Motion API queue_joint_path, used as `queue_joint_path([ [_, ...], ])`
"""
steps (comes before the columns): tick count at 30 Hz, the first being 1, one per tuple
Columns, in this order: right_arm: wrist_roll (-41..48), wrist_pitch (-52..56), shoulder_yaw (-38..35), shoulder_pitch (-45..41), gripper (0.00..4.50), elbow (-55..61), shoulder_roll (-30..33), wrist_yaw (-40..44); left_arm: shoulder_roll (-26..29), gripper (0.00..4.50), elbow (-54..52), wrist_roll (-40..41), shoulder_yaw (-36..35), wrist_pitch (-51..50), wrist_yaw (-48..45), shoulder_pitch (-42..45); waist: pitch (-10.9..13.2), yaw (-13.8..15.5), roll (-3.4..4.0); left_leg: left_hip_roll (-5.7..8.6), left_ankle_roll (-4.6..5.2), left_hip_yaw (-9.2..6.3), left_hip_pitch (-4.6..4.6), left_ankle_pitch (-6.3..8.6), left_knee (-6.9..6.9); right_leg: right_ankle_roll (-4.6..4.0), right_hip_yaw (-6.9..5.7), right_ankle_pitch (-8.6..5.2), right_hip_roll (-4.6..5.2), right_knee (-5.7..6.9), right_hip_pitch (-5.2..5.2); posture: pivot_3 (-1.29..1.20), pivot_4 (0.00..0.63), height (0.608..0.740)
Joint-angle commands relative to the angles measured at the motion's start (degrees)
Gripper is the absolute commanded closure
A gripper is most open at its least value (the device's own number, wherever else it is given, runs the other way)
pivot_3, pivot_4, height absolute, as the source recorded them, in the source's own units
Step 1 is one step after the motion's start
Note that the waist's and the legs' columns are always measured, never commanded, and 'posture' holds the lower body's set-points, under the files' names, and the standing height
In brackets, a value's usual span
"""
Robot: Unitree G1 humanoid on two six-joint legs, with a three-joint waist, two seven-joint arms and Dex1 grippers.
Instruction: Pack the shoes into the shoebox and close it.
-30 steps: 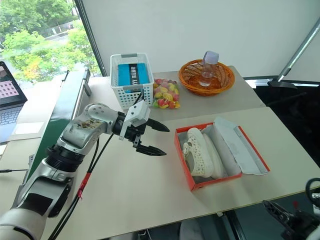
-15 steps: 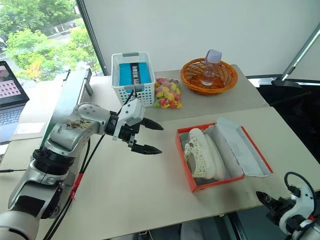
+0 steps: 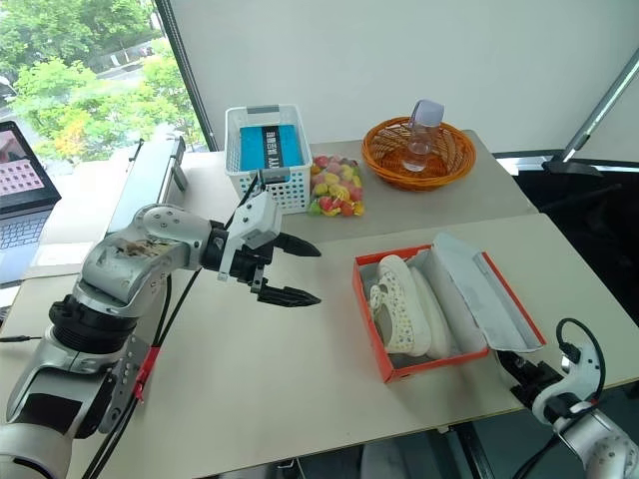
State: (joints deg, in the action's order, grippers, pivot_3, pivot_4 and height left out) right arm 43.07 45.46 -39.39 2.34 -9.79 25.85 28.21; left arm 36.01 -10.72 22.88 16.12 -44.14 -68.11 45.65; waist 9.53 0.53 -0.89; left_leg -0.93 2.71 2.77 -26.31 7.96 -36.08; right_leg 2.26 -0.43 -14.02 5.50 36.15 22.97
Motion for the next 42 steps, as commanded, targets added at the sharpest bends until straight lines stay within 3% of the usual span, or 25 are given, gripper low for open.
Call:
queue_joint_path([
  [1,4.25,-5.81,-6.5,-5.22,4.42,-2.98,-1.66,-2.84,0.18,0.0,-2.59,1.24,-1.22,-0.49,0.55,0.15,0.0,-0.03,0.0,0.01,0.0,0.04,0.0,0.0,0.01,0.01,0.06,0.01,0.0,0.0,0.02,0.0,0.15,0.74],
  [6,11.7,-5.97,-12.23,-8.88,4.42,-1.04,-2.36,-5.41,-0.05,0.0,-2.35,1.23,-1.13,-0.62,0.73,0.88,0.0,0.04,0.01,-0.01,0.02,0.21,0.0,-0.01,0.0,0.17,0.23,0.14,-0.02,0.03,0.08,0.0,0.15,0.74],
  [11,25.81,-1.6,-16.69,-13.23,4.42,6.98,0.3,-10.45,0.68,0.0,-1.78,0.58,-1.0,0.27,0.7,0.89,0.03,-0.21,0.06,-0.01,0.04,0.38,0.0,-0.02,0.01,0.2,0.43,0.18,-0.01,0.05,0.15,0.0,0.15,0.74],
  [17,37.4,7.19,-10.18,-13.85,4.42,17.1,4.86,-13.22,0.62,0.0,-1.41,0.36,-1.37,0.92,1.21,0.82,0.03,-0.54,0.05,-0.06,0.07,0.48,0.04,-0.02,0.02,0.2,0.55,0.22,-0.07,0.03,0.16,0.0,0.15,0.74],
  [22,42.7,7.69,-2.24,-19.1,4.42,20.41,3.91,-20.85,0.49,0.0,-1.29,0.17,-1.55,1.49,2.02,0.34,0.03,-1.28,0.05,-0.1,0.18,0.6,0.07,-0.09,0.01,0.01,0.69,0.29,-0.08,0.02,0.2,0.0,0.15,0.74],
  [31,40.99,12.11,15.28,-27.36,4.42,18.29,3.51,-22.79,1.57,0.0,-2.84,0.08,-2.66,0.77,3.82,-0.77,0.04,-1.16,0.03,-0.04,0.31,0.77,0.02,-0.12,0.01,-0.04,0.85,0.3,0.01,-0.08,0.27,0.0,0.15,0.74],
  [42,20.48,20.25,39.46,-30.03,4.42,13.09,8.0,-9.77,3.92,0.0,-6.52,0.69,-4.52,-1.38,6.91,-3.43,0.05,-1.05,-0.01,-0.04,0.36,0.83,-0.02,-0.11,0.02,-0.05,0.86,0.33,-0.01,-0.12,0.32,0.0,0.15,0.74],
])
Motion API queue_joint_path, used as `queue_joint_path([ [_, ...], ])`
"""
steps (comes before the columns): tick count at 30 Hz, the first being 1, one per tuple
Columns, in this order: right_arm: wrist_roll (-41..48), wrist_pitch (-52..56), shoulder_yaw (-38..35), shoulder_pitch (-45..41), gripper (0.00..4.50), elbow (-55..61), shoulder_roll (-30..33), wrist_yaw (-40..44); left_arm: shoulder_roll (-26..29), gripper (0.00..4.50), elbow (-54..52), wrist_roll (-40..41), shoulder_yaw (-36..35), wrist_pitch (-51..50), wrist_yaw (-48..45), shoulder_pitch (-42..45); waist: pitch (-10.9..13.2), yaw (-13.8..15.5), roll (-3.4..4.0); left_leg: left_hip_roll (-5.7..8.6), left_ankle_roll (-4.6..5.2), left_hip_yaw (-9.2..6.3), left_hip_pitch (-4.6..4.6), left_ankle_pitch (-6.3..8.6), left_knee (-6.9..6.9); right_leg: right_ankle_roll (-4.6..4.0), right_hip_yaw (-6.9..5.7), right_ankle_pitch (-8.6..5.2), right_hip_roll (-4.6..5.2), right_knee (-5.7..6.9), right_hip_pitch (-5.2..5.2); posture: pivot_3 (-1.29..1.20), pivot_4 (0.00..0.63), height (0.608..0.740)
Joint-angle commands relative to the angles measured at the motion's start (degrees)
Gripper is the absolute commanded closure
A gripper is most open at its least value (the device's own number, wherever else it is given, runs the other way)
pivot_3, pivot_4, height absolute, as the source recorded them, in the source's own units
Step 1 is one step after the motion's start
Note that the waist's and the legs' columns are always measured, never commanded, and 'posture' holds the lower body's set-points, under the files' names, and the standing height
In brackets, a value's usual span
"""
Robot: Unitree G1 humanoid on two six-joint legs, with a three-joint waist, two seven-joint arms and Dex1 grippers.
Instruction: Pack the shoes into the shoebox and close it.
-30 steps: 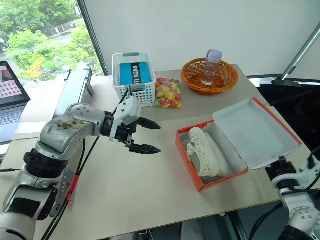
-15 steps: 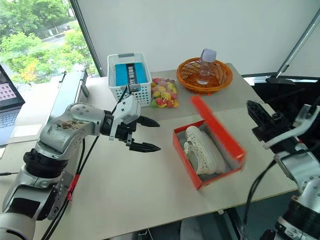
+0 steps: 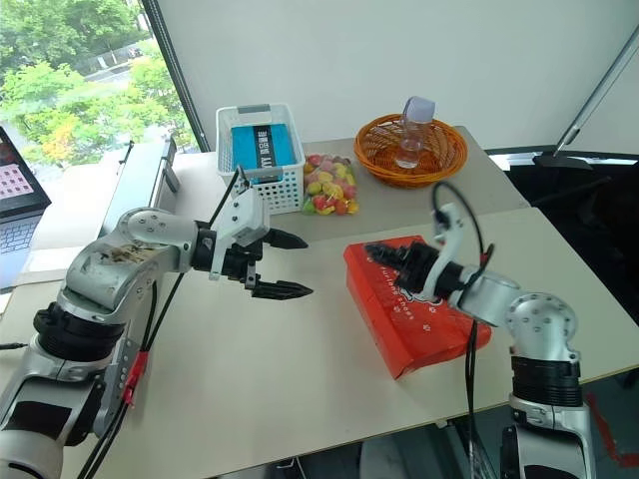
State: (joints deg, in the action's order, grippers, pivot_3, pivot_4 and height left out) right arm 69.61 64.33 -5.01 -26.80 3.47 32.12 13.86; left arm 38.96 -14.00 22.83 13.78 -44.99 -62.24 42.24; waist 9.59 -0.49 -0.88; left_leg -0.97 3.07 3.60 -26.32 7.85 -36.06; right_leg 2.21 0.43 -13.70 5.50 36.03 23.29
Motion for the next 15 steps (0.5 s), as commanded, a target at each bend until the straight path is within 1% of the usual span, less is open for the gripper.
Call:
queue_joint_path([
  [1,-8.74,1.45,7.61,-0.65,4.42,-0.54,2.35,6.18,1.15,0.0,-3.88,0.91,-2.46,-0.93,1.45,-0.36,-0.02,-0.06,-0.03,0.0,0.0,0.0,0.0,0.0,-0.01,0.0,0.0,0.0,0.0,0.0,0.0,0.0,0.15,0.74],
  [3,-12.98,0.91,11.34,-0.34,4.42,-1.85,2.75,8.89,1.42,0.0,-5.21,1.28,-3.02,-1.84,2.35,-1.08,-0.13,-0.05,-0.22,-0.01,0.0,0.0,0.01,0.0,-0.02,0.0,-0.01,0.0,-0.02,0.01,-0.01,0.0,0.15,0.74],
  [7,-18.16,-0.6,13.49,-0.31,4.42,-4.45,1.49,13.65,1.94,0.0,-6.69,1.7,-3.63,-2.88,3.4,-1.93,-0.36,-0.09,-0.6,-0.07,-0.07,-0.02,0.13,0.04,-0.02,-0.01,-0.03,0.0,-0.04,0.01,-0.1,0.0,0.15,0.74],
  [9,-22.01,-2.0,15.48,-0.13,4.42,-6.14,1.41,15.59,2.26,0.0,-7.16,1.97,-3.84,-3.28,3.86,-2.15,-0.49,-0.18,-0.8,-0.07,-0.42,-0.01,0.15,0.25,-0.03,-0.08,-0.03,0.05,-0.02,-0.02,-0.12,0.0,0.15,0.74],
  [10,-24.12,-2.89,16.81,0.13,4.42,-7.05,1.59,16.72,2.5,0.0,-7.46,2.12,-3.96,-3.49,4.09,-2.28,-0.58,-0.21,-0.94,-0.08,-0.43,-0.01,0.17,0.26,-0.04,-0.1,-0.03,0.06,-0.02,-0.02,-0.12,0.0,0.15,0.74],
  [15,-32.69,-6.39,21.5,1.05,4.42,-10.54,2.38,21.2,3.29,0.0,-8.09,2.58,-4.13,-3.9,4.84,-2.65,-1.0,-0.26,-1.52,-0.15,-0.5,0.02,0.69,0.31,0.06,-0.15,-0.07,0.08,0.14,-0.19,-0.23,0.0,0.15,0.74],
])
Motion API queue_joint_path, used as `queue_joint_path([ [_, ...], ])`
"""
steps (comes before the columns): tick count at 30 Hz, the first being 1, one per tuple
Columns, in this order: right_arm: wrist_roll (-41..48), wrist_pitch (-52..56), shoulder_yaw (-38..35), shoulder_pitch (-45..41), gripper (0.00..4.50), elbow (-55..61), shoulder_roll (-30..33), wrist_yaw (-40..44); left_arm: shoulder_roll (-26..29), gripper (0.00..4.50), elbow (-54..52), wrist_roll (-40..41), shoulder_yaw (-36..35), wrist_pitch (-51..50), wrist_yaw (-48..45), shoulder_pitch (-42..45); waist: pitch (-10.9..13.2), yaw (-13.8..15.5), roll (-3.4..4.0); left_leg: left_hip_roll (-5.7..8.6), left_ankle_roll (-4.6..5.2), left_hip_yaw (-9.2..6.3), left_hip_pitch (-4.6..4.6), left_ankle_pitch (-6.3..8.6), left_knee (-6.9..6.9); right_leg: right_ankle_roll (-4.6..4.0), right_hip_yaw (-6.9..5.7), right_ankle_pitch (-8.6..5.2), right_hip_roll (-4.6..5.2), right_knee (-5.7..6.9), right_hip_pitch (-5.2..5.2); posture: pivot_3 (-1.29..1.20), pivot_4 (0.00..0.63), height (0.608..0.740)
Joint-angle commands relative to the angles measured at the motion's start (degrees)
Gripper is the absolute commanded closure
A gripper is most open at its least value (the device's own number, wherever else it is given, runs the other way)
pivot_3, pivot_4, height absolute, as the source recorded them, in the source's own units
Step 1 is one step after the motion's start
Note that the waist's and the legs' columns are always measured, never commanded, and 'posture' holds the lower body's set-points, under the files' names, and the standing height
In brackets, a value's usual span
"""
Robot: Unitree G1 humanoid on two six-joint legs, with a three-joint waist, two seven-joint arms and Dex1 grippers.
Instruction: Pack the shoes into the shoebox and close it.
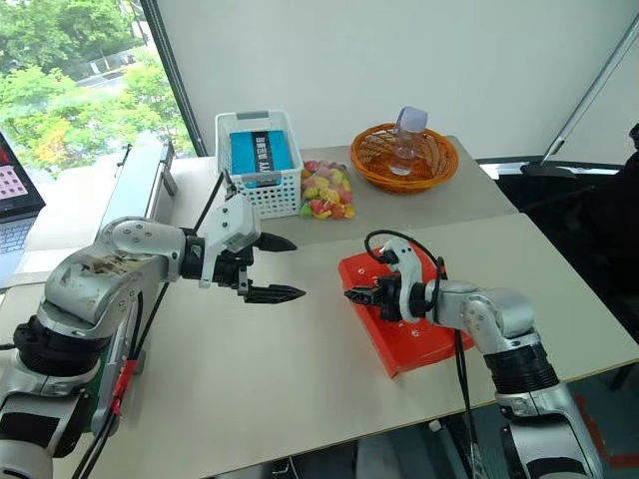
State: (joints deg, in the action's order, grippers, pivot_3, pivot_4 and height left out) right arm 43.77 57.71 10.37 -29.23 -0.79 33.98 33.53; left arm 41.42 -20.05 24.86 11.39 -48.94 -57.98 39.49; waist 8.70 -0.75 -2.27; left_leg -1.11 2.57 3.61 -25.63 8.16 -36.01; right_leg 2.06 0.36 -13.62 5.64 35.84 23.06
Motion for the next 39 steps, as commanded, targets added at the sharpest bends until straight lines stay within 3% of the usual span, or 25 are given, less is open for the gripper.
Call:
queue_joint_path([
  [1,-7.89,-0.11,6.37,3.71,4.42,-6.62,0.55,2.13,0.88,0.0,-2.17,0.63,-1.72,0.03,0.71,-0.02,-0.21,0.04,-0.23,-0.02,-0.01,0.0,0.08,0.01,0.03,0.09,0.01,-0.06,0.05,-0.03,-0.04,0.0,0.15,0.74],
  [5,-10.49,-0.44,5.92,3.87,4.42,-6.01,0.62,3.8,1.05,0.0,-1.78,0.39,-1.26,0.59,0.87,-0.24,-0.37,0.17,-0.3,-0.11,-0.02,0.03,0.12,0.02,0.15,0.14,-0.1,-0.09,0.69,-0.12,-0.07,0.0,0.15,0.74],
  [12,-5.06,4.84,-5.72,1.83,4.42,1.81,1.42,3.02,0.4,0.0,-0.82,0.07,-0.73,1.63,0.84,-0.32,-0.29,0.87,-0.11,-0.11,-0.02,0.16,-0.07,0.03,0.26,0.12,-0.5,-0.07,0.99,-0.24,0.11,0.0,0.15,0.74],
  [15,-4.63,3.52,-8.42,3.01,4.42,10.17,5.5,5.55,-0.57,0.0,-0.05,0.08,-0.81,2.62,1.08,-0.79,-0.15,1.64,0.15,-0.07,-0.01,0.23,-0.46,0.03,0.25,-0.31,-0.91,0.2,1.2,-0.19,0.49,0.0,0.15,0.74],
  [20,-7.36,-3.1,-11.01,6.65,4.42,20.67,13.23,9.36,-1.96,0.0,1.6,-0.37,0.03,4.25,0.96,-1.87,-0.1,2.24,0.21,0.15,0.32,0.38,-1.62,-0.19,0.04,0.04,-1.08,0.29,0.97,0.02,1.21,0.0,0.15,0.74],
  [24,-14.27,-8.99,-10.24,10.36,4.42,23.51,20.42,10.43,-3.4,0.0,3.42,-1.27,0.72,6.05,1.44,-2.43,-0.08,2.3,0.2,0.19,0.81,0.44,-1.67,-0.25,-0.04,0.51,-1.11,0.37,0.91,-0.03,1.19,0.0,0.15,0.74],
  [26,-12.77,-7.95,-13.45,11.77,4.42,24.83,22.34,11.52,-4.32,0.0,4.05,-1.7,1.04,7.52,1.61,-3.38,-0.07,2.3,0.21,0.16,0.81,0.46,-1.66,-0.25,-0.06,0.53,-1.13,0.32,0.89,-0.04,1.19,0.0,0.15,0.74],
  [29,-8.04,-5.06,-20.01,13.05,3.67,26.79,22.21,11.98,-5.91,0.0,4.7,-1.64,0.36,8.66,2.34,-4.78,0.0,2.08,0.27,0.13,0.78,0.46,-1.63,-0.27,-0.12,0.2,-1.09,0.16,0.89,0.02,1.17,0.0,0.15,0.74],
  [39,-6.73,-7.61,-42.99,25.97,0.26,29.45,18.83,9.65,-10.7,0.0,2.98,-3.99,-2.57,18.56,8.04,-14.26,0.02,2.49,0.28,0.12,0.37,0.46,-1.6,-0.03,-0.37,0.2,-1.07,0.3,0.95,0.02,1.02,0.0,0.15,0.74],
])
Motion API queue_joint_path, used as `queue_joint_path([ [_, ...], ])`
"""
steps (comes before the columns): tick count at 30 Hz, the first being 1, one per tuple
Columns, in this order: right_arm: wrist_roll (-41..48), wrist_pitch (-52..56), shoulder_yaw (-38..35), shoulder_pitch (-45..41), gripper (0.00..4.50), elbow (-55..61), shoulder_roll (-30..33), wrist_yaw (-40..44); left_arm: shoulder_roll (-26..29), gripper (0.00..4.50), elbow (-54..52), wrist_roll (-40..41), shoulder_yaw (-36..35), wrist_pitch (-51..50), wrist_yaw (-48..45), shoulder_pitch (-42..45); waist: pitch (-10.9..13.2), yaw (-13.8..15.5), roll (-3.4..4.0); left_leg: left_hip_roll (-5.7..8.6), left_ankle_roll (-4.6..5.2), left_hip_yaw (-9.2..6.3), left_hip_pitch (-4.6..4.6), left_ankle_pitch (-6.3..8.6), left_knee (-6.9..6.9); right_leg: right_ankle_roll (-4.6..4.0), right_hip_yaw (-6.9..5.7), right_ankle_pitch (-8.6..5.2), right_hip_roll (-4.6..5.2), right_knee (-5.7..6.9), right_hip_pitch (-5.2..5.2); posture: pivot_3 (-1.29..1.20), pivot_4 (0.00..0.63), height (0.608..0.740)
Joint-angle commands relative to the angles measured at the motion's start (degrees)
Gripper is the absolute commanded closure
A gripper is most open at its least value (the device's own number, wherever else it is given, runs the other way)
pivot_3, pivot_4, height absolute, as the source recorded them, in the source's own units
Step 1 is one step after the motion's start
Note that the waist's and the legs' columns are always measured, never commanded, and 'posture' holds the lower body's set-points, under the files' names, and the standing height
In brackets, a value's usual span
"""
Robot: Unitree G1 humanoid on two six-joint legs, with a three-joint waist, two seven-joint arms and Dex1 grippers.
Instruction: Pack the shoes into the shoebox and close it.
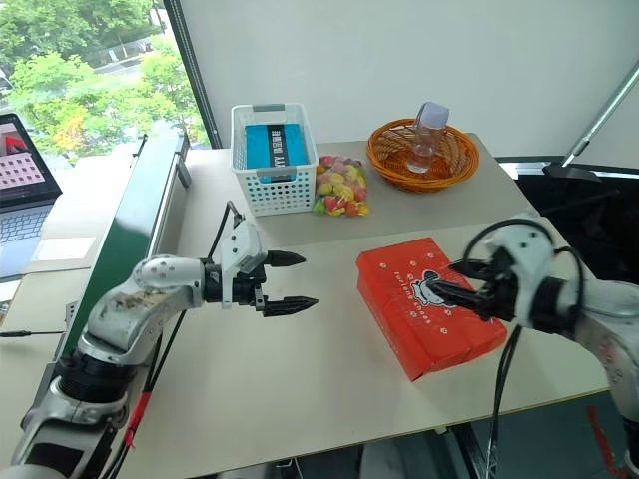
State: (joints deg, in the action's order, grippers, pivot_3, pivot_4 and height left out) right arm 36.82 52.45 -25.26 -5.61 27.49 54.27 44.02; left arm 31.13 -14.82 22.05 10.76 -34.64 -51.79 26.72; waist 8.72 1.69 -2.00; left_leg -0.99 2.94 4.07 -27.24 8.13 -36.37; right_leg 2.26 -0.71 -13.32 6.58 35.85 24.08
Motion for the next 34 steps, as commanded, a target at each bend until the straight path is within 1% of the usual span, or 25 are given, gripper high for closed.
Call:
queue_joint_path([
  [1,-0.11,-2.67,-9.08,3.63,0.03,0.69,-2.04,-1.16,-0.96,0.0,-2.38,-0.86,-2.45,4.4,2.62,-2.36,0.0,0.1,0.0,-0.02,0.0,0.0,0.0,0.0,-0.02,-0.01,0.0,0.01,-0.02,0.0,0.0,0.0,0.15,0.74],
  [5,-4.78,-8.16,-13.61,9.05,0.03,-2.37,-4.8,-3.12,-3.26,0.0,-1.5,-0.33,-3.47,6.35,4.51,-5.19,-0.01,0.27,0.02,-0.01,0.0,0.01,0.04,0.0,-0.05,-0.01,0.01,0.04,-0.03,0.03,-0.02,0.0,0.15,0.74],
  [7,-7.03,-10.73,-14.51,9.48,0.03,-4.48,-6.83,-6.25,-4.6,0.0,-0.17,-1.57,-3.39,7.94,6.13,-5.27,-0.01,0.37,0.02,-0.01,0.0,0.01,0.04,0.0,-0.1,-0.02,0.02,0.05,-0.04,0.03,-0.03,0.0,0.15,0.74],
  [10,-16.26,-19.69,-14.06,11.69,0.03,-11.69,-9.52,-13.13,-8.17,0.0,2.66,-6.62,-2.4,12.81,12.22,-6.47,-0.03,0.49,0.07,-0.01,0.01,0.01,0.06,-0.01,-0.18,-0.03,0.01,0.15,-0.05,0.03,-0.03,0.0,0.15,0.74],
  [12,-18.29,-24.05,-15.56,10.95,0.03,-16.33,-13.38,-18.11,-10.52,0.0,4.21,-9.89,-1.96,15.28,16.75,-7.72,-0.03,0.47,0.07,0.01,0.02,0.02,0.2,-0.01,-0.2,-0.03,0.0,0.16,-0.02,-0.01,-0.01,0.0,0.15,0.74],
  [15,-19.84,-31.72,-16.85,9.89,0.03,-21.93,-18.74,-22.98,-14.43,0.0,5.6,-13.49,-2.56,17.56,24.08,-10.14,-0.04,0.41,0.13,0.0,0.02,0.07,0.22,-0.01,-0.2,-0.04,0.05,0.22,-0.02,-0.01,-0.04,0.0,0.15,0.74],
  [18,-23.82,-39.64,-14.6,10.49,0.03,-28.93,-22.53,-26.99,-17.75,0.0,8.41,-17.31,-2.66,21.82,30.28,-13.56,-0.11,0.19,0.25,-0.01,0.02,0.1,0.23,-0.01,-0.19,0.01,0.13,0.25,-0.03,0.05,-0.09,0.0,0.15,0.74],
  [19,-23.87,-40.9,-14.13,10.3,0.03,-30.94,-24.03,-27.86,-18.36,0.0,9.35,-18.51,-2.54,23.5,31.59,-14.58,-0.13,0.07,0.28,-0.01,0.02,0.11,0.25,-0.01,-0.19,0.02,0.14,0.25,-0.04,0.06,-0.1,0.0,0.15,0.74],
  [21,-23.43,-43.38,-13.33,9.86,0.03,-34.23,-26.44,-28.48,-19.32,0.0,10.85,-19.6,-2.61,26.13,33.14,-16.02,-0.16,-0.33,0.38,-0.02,0.02,0.14,0.23,-0.01,-0.18,0.02,0.15,0.25,-0.05,0.09,-0.07,0.0,0.15,0.74],
  [23,-23.33,-45.89,-10.43,9.95,0.03,-37.93,-28.59,-26.29,-20.74,0.0,14.42,-20.11,-3.8,29.04,35.82,-17.06,-0.19,-0.68,0.52,-0.04,0.02,0.15,0.27,-0.01,-0.13,0.02,0.16,0.25,-0.05,0.11,-0.07,0.0,0.15,0.74],
  [25,-22.85,-47.25,-8.83,9.56,0.03,-39.61,-30.51,-26.06,-21.27,0.0,17.68,-20.82,-4.54,31.67,37.31,-17.61,-0.2,-1.14,0.54,-0.04,0.02,0.15,0.37,-0.01,-0.12,0.02,0.16,0.25,-0.04,0.1,-0.04,0.0,0.15,0.74],
  [29,-23.27,-49.36,-6.4,8.13,0.03,-42.3,-32.08,-27.06,-21.68,0.0,22.22,-21.55,-5.36,35.97,38.81,-18.33,-0.32,-1.56,0.94,-0.06,0.03,0.17,0.43,0.0,-0.1,0.03,0.17,0.26,0.03,0.08,0.01,0.0,0.15,0.74],
  [34,-22.6,-50.71,-5.48,5.84,0.03,-44.99,-32.89,-28.65,-22.36,0.0,24.94,-22.41,-6.23,38.19,40.8,-18.03,-0.33,-1.59,1.01,-0.06,0.02,0.22,0.45,0.0,-0.1,0.1,0.14,0.28,0.08,0.06,0.04,0.0,0.15,0.74],
])
